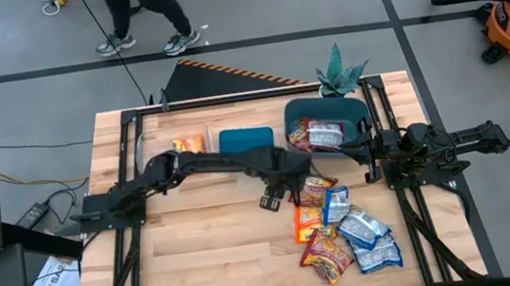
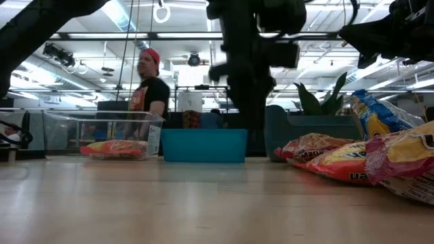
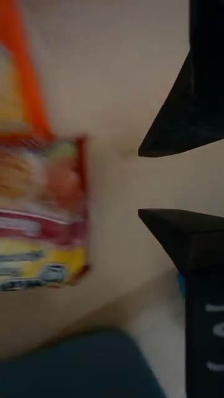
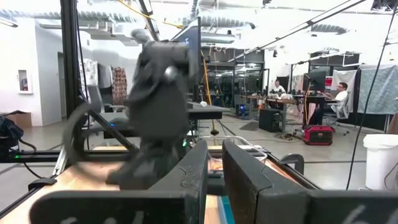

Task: Sort Maruchan noodles
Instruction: Put the red noodle pack into the dark blue bin

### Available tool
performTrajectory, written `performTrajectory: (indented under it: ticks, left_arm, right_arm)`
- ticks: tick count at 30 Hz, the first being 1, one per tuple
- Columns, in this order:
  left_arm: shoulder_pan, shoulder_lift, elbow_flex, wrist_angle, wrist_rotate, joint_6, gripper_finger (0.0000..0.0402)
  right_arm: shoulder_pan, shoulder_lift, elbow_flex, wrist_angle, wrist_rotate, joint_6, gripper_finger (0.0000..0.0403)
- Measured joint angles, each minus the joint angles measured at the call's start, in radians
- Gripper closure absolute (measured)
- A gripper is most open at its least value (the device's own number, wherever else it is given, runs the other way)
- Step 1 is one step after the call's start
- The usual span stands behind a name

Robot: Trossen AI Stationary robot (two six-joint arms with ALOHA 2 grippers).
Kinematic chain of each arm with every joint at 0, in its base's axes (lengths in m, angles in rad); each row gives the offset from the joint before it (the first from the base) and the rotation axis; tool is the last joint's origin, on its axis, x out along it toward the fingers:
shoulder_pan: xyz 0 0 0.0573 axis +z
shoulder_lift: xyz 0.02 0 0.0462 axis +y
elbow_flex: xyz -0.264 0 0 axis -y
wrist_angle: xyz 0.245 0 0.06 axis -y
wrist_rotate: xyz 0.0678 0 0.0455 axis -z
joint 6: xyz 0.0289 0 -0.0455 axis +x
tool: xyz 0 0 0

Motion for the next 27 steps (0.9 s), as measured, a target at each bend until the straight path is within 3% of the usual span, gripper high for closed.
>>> performTrajectory:
  ticks: [4, 9, 17, 27]
  left_arm:
    - [-0.039, 0.0, -0.112, 0.112, -0.119, 0.04, 0.0251]
    - [-0.048, 0.0, -0.187, 0.178, -0.059, 0.008, 0.0251]
    - [-0.068, 0.0, -0.197, 0.252, -0.054, -0.062, 0.0251]
    - [-0.026, -0.03, -0.19, 0.229, 0.281, -0.27, 0.0251]
  right_arm:
    - [0.0, 0.0, 0.0, 0.0, 0.0, 0.0, 0.0348]
    - [0.0, 0.0, 0.0, 0.0, 0.0, 0.0, 0.0348]
    - [0.0, 0.0, 0.0, 0.0, 0.0, 0.0, 0.0348]
    - [0.0, 0.0, 0.0, 0.0, 0.0, 0.0, 0.0348]
